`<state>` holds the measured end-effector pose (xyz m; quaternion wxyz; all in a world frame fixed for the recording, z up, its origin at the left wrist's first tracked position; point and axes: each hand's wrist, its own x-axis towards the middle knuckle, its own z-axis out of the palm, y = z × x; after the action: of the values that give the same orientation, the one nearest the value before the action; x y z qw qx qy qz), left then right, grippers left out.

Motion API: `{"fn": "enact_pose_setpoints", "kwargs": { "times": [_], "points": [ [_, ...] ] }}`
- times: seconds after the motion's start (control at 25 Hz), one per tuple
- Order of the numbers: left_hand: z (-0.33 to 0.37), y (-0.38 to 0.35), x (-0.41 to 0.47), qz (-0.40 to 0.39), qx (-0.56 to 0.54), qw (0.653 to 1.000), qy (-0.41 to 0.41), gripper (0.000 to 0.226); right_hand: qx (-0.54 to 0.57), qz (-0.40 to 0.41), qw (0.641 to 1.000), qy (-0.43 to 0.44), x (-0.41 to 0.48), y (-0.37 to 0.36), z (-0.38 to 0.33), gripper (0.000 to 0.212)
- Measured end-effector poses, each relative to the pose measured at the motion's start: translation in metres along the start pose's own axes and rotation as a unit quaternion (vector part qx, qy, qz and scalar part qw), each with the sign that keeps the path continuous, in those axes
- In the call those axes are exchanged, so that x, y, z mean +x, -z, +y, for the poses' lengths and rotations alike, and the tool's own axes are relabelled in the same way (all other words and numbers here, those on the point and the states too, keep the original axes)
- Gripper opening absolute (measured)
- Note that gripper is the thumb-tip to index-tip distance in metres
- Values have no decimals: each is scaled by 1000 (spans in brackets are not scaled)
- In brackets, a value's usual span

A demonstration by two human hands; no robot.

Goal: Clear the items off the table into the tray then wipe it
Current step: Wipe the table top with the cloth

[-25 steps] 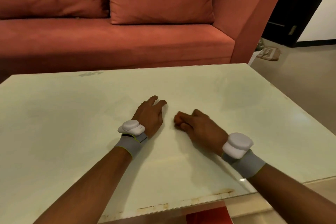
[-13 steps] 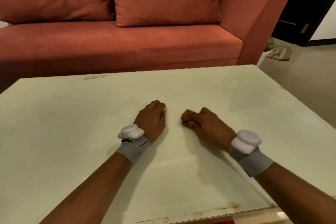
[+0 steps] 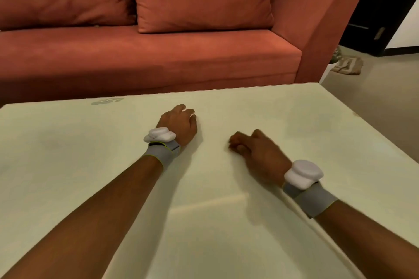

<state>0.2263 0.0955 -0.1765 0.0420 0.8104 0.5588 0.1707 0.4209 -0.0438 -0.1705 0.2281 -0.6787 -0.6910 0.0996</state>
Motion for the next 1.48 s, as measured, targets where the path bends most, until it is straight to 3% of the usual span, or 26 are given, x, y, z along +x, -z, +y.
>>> {"fn": "enact_pose_setpoints", "kwargs": {
  "times": [0.12, 0.2, 0.36, 0.44, 0.52, 0.64, 0.72, 0.92, 1.12, 1.24, 1.4, 1.48],
  "points": [
    [-8, -10, 15, 8, 7, 999, 39, 38, -13, -57, 993, 103, 24, -26, -60, 31],
    [-11, -14, 14, 14, 7, 999, 33, 37, -23, -57, 993, 100, 66, -26, -53, 33],
    [-15, -17, 16, 23, 1, 999, 26, 39, -109, -39, 993, -37, 108, 11, 46, 35],
    [-13, -21, 16, 25, 11, 999, 25, 39, -90, -11, 990, -109, 91, 17, 66, 34],
    [-12, -22, 17, 30, 16, 999, 28, 41, -20, 14, 999, -39, 73, -9, 30, 29],
    [-12, -22, 19, 15, 17, 999, 29, 43, 19, -22, 997, 65, 82, -42, -44, 30],
    [-12, -21, 18, 17, 14, 999, 28, 42, -19, -38, 997, 57, 123, -43, -40, 32],
    [-12, -20, 17, 19, 7, 999, 24, 41, -52, -11, 995, -84, 152, -15, 42, 34],
    [-12, -27, 20, 38, 18, 999, 18, 42, 13, -2, 1000, -3, 116, -45, 4, 30],
    [-15, -27, 23, 43, 19, 999, 18, 41, -23, -2, 999, 43, 153, -67, -21, 30],
    [-14, -24, 21, 32, 15, 999, 21, 41, -76, -46, 995, -41, 203, -50, 20, 34],
    [-14, -26, 21, 29, 18, 999, 16, 41, -106, -13, 986, -125, 193, -36, 45, 34]
  ]
}}
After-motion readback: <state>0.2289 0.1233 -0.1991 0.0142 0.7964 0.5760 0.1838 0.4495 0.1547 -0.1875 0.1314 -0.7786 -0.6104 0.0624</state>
